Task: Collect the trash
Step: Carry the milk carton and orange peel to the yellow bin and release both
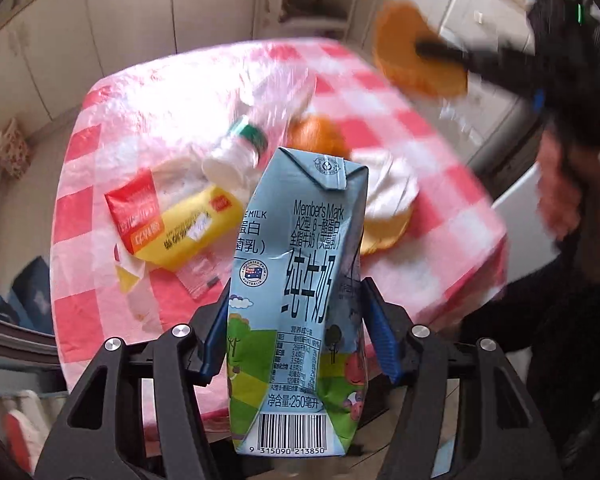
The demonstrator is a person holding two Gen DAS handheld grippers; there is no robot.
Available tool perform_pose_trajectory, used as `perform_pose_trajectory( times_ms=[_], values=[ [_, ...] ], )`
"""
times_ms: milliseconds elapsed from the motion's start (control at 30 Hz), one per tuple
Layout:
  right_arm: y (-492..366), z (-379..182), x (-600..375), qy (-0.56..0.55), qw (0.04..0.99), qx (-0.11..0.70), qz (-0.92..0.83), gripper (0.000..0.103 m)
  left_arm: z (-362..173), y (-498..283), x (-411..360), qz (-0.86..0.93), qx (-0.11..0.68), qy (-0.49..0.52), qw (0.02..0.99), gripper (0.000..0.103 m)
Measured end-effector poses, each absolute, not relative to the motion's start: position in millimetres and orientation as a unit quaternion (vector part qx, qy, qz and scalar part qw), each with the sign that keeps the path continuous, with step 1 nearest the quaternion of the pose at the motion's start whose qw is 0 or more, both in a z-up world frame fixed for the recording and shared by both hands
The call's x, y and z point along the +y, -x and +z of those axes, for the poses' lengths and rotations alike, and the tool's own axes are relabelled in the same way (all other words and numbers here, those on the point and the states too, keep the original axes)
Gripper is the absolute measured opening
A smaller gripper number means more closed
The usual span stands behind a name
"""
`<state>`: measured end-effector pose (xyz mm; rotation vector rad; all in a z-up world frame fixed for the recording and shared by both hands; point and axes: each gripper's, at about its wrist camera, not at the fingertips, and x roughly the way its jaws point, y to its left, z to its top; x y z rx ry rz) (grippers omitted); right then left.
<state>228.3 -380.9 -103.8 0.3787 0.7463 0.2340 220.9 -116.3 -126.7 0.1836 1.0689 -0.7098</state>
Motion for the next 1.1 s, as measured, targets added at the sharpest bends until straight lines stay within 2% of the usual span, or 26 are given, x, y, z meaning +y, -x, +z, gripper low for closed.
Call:
perform_pose_trajectory(
  times_ms=[200,400,500,600,767,800,867,900,933,1000,1100],
  values=[
    [-198.7,-99.8,-426.4,-0.195,0.915,0.347,0.070,0.006,-83.5,-208.1,-124.5,-0.387,0.435,0.001,0.813,0.057],
    [-158.1,-111.0,-495.9,-0.185,0.918,0.350,-0.027,0.006,-69.3,-199.7,-193.5,-0.431,0.413,0.018,0.802,0.057],
    [-143.2,-131.4,-533.8,-0.178,0.902,0.383,-0.089,0.006,-67.7,-192.6,-244.1,-0.448,0.415,0.017,0.792,0.057],
    [-138.0,-172.7,-571.0,-0.201,0.857,0.452,-0.143,0.007,-74.2,-182.8,-300.7,-0.462,0.426,0.017,0.778,0.057],
    [-127.7,-233.3,-609.9,-0.262,0.793,0.521,-0.177,0.008,-123.9,-183.9,-394.3,-0.455,0.494,0.027,0.741,0.057],
    [-127.9,-238.7,-613.9,-0.266,0.786,0.529,-0.179,0.011,-135.0,-184.8,-409.2,-0.449,0.507,0.028,0.735,0.057],
    [-127.1,-241.5,-620.6,-0.283,0.781,0.525,-0.184,0.028,-156.9,-187.5,-437.5,-0.431,0.534,0.028,0.727,0.057],
    [-123.2,-238.2,-624.4,-0.293,0.783,0.516,-0.186,0.045,-167.4,-189.3,-449.3,-0.422,0.547,0.030,0.722,0.058],
    [-121.2,-231.1,-627.3,-0.306,0.790,0.498,-0.186,0.048,-176.8,-190.7,-456.8,-0.413,0.558,0.029,0.720,0.058],
    [-117.3,-210.3,-630.7,-0.326,0.807,0.456,-0.185,0.048,-193.8,-193.9,-473.7,-0.396,0.574,0.022,0.717,0.058],
    [-109.0,-173.4,-635.9,-0.349,0.839,0.379,-0.173,0.058,-204.9,-195.1,-496.0,-0.387,0.585,-0.002,0.713,0.061]
  ],
)
